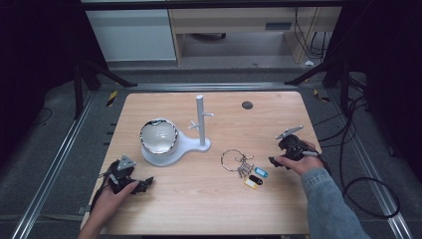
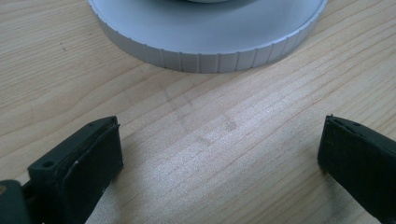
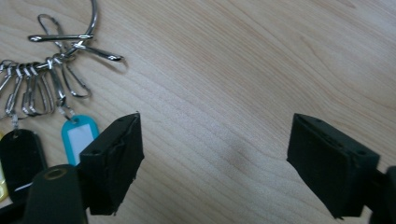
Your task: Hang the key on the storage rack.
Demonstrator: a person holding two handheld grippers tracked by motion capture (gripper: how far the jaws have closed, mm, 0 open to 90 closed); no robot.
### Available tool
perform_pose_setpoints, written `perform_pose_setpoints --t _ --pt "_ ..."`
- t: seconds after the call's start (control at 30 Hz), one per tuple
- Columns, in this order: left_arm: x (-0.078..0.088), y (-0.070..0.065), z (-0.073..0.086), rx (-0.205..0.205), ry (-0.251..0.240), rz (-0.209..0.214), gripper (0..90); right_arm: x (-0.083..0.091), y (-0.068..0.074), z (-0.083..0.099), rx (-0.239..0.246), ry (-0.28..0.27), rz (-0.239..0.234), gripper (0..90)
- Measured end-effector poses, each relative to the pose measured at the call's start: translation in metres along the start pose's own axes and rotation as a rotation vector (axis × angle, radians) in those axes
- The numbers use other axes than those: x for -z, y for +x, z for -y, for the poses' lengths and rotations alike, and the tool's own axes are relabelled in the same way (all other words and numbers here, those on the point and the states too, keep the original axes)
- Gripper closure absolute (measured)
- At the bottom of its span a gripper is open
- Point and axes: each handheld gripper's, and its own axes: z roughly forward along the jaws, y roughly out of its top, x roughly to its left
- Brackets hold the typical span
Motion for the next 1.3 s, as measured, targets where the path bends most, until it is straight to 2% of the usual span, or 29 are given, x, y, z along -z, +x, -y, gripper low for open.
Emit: perform_pose_setpoints --t 0.13,0.23,0.27,0.37,0.4,0.43,0.47,0.53,0.67,1.13,1.3 --pt "0.0 0.0 0.0 -0.001 0.001 0.0 0.0 0.003 0.0 -0.007 0.037 0.039 -0.01 25.8" --pt "0.0 0.0 0.0 0.0 0.0 0.0 0.0 0.006 0.003 -0.016 0.087 0.08 -0.027 31.5" --pt "0.0 0.0 0.0 0.0 0.0 0.0 0.0 0.006 0.006 -0.021 0.119 0.096 -0.041 36.6" --pt "0.0 0.0 0.0 0.001 -0.001 0.0 0.0 0.006 0.009 -0.027 0.142 0.103 -0.049 40.2" --pt "0.0 0.0 0.0 0.001 -0.001 0.0 0.0 0.005 0.013 -0.032 0.171 0.111 -0.068 43.8" --pt "0.0 0.0 0.0 0.001 -0.001 0.0 0.0 0.005 0.013 -0.032 0.171 0.111 -0.068 43.8" --pt "0.0 0.0 0.0 -0.001 0.001 0.0 0.0 0.003 0.018 -0.037 0.202 0.121 -0.079 48.0" --pt "0.0 0.0 0.0 -0.001 0.001 0.0 0.0 0.002 0.02 -0.039 0.211 0.125 -0.084 48.7" --pt "0.0 0.0 0.0 0.002 -0.001 0.0 0.0 -0.006 0.031 -0.051 0.269 0.163 -0.112 57.0" --pt "0.0 0.0 0.0 -0.001 0.001 0.0 0.0 -0.029 0.046 -0.076 0.394 0.234 -0.171 65.0" --pt "0.0 0.0 0.0 -0.001 0.001 0.0 0.0 -0.033 0.049 -0.079 0.409 0.245 -0.187 64.9"
